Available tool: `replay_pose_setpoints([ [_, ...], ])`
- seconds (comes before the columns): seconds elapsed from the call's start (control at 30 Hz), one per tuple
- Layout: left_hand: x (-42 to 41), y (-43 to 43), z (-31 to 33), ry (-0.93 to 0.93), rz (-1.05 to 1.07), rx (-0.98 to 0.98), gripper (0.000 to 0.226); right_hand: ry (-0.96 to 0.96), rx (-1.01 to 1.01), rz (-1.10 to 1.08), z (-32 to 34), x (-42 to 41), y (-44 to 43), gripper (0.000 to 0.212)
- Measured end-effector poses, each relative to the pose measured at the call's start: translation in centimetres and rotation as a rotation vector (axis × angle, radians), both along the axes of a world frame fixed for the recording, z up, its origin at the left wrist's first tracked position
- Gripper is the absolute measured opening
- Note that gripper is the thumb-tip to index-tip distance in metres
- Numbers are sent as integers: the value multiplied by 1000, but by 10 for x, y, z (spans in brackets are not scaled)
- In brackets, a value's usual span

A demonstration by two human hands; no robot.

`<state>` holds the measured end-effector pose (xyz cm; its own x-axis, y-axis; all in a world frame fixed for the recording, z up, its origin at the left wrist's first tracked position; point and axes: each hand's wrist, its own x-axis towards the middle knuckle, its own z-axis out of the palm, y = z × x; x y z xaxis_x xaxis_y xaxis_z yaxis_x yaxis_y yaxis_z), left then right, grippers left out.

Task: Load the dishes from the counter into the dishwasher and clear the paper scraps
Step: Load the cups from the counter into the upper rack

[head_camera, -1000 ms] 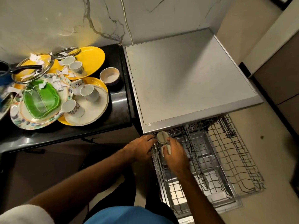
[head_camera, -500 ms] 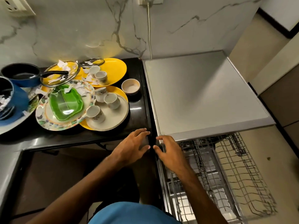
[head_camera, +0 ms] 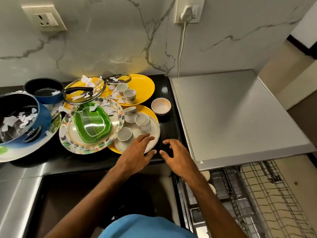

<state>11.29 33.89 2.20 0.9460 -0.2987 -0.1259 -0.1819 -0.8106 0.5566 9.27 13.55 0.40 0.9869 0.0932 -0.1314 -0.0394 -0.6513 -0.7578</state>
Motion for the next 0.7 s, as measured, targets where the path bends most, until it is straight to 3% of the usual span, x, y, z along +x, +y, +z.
replay_pose_setpoints([
  [0.47,81,-10,0,41,-136,-9,40,5,37,-174,-2,30,28,42],
  [0.7,123,-69,-1,148,-257,147,46,42,39,-268,4,33,7,40],
])
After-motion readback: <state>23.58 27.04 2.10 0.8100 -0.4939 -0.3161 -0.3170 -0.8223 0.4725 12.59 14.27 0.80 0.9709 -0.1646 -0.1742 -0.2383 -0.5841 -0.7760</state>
